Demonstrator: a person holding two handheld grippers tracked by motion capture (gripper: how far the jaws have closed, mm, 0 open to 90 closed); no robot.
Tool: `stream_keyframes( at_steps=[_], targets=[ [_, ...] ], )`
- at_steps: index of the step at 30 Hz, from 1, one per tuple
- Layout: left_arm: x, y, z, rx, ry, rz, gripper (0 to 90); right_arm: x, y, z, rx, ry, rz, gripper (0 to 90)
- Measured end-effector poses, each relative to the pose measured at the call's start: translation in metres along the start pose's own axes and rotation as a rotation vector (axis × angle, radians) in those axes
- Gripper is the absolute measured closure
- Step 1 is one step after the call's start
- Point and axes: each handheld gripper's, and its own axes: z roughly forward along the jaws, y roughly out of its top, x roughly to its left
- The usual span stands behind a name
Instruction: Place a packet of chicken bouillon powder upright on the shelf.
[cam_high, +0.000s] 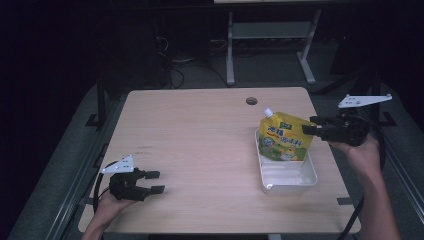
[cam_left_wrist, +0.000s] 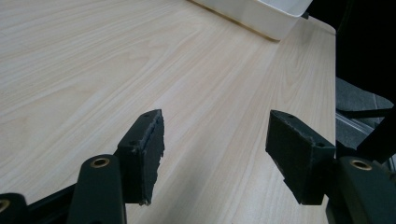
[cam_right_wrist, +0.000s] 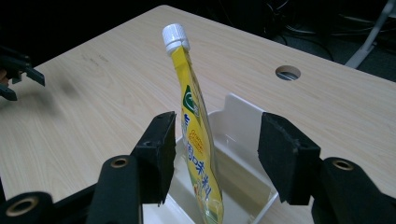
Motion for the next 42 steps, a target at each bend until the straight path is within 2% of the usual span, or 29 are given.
stream_keyframes(
  at_steps=[11,23,28,30,42],
  targets=[
    [0.0,-0.001,0.002,0.022,0.027,-0.004,29.3,0.002,-0.001,-0.009,-0.007,-0.02,0.003,42.9],
    [0.0,-0.001,0.001,0.023,0.044,-0.003,26.8,0.005,-0.001,-0.019,-0.019,-0.037,0.001,40.0],
    [0.001,-0.002,-0.002,0.015,0.05,-0.007,26.6,0.004,-0.003,-0.023,-0.026,-0.049,0.02,39.0],
    [0.001,-0.003,-0.003,0.017,0.053,-0.006,26.5,0.003,-0.006,-0.025,-0.033,-0.056,0.042,37.2],
    [0.002,-0.004,-0.005,0.01,0.06,-0.014,25.3,0.004,-0.021,-0.033,-0.046,-0.049,0.062,35.3]
  ],
)
